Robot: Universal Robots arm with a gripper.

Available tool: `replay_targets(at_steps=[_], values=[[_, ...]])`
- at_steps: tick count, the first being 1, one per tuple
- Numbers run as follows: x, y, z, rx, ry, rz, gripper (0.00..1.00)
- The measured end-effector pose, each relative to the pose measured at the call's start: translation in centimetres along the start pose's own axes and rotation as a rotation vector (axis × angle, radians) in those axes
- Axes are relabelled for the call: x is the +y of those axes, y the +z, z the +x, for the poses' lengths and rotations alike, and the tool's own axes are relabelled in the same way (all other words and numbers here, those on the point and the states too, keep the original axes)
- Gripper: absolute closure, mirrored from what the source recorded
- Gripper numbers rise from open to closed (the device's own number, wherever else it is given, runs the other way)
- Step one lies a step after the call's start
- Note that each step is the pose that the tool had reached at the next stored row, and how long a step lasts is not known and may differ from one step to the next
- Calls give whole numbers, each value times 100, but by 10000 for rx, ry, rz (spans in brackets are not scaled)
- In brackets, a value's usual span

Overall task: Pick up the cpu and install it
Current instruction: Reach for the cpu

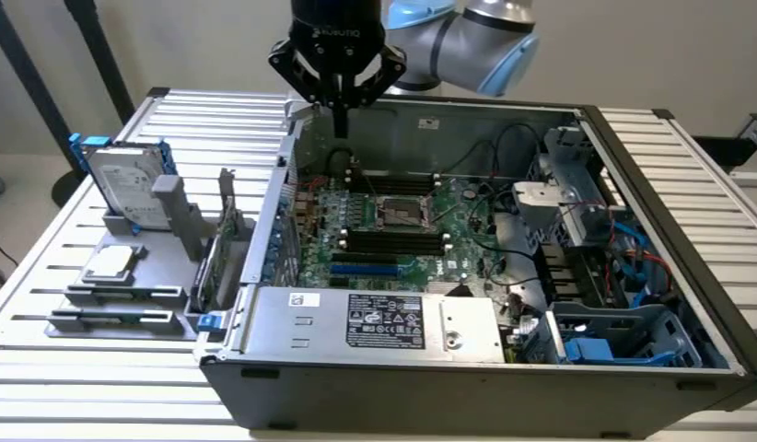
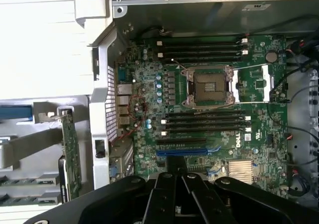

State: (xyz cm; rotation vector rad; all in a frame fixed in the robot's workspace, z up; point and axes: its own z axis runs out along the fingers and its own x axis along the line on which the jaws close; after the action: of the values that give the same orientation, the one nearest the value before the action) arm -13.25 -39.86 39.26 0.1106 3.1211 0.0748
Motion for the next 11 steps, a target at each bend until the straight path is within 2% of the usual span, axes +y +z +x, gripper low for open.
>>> replay_targets(at_steps=[11], values=[[-19, -5, 500, 18, 1, 1, 89]])
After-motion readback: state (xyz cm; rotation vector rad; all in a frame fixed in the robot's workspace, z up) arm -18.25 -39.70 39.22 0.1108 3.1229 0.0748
